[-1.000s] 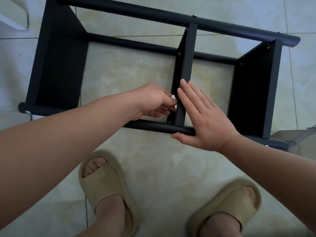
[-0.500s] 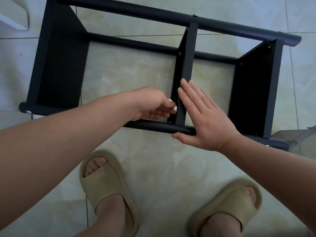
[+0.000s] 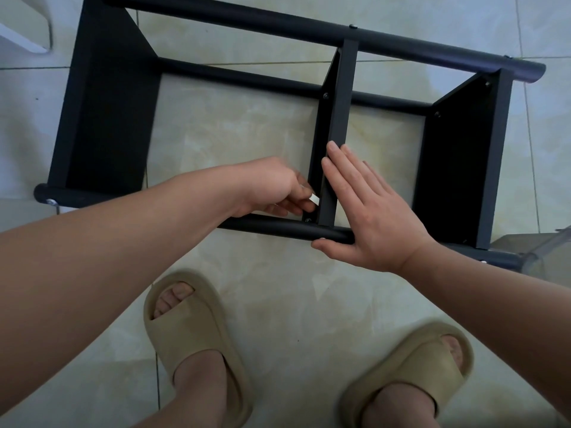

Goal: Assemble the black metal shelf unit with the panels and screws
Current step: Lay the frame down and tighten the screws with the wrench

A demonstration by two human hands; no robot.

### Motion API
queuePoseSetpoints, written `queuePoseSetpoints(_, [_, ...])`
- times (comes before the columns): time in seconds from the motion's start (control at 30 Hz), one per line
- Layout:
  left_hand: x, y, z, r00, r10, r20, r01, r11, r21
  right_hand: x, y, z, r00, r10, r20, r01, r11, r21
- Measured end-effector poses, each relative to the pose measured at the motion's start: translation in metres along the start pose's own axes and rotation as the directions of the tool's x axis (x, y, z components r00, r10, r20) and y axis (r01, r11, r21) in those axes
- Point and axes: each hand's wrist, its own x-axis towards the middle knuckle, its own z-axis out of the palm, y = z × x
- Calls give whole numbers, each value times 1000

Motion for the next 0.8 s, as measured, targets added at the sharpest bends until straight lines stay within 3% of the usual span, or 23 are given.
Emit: queuePoseSetpoints(0.8, [-11, -4, -2, 999, 37, 33, -45, 954, 296, 0, -1, -1, 1000, 6, 12, -6, 1000, 1])
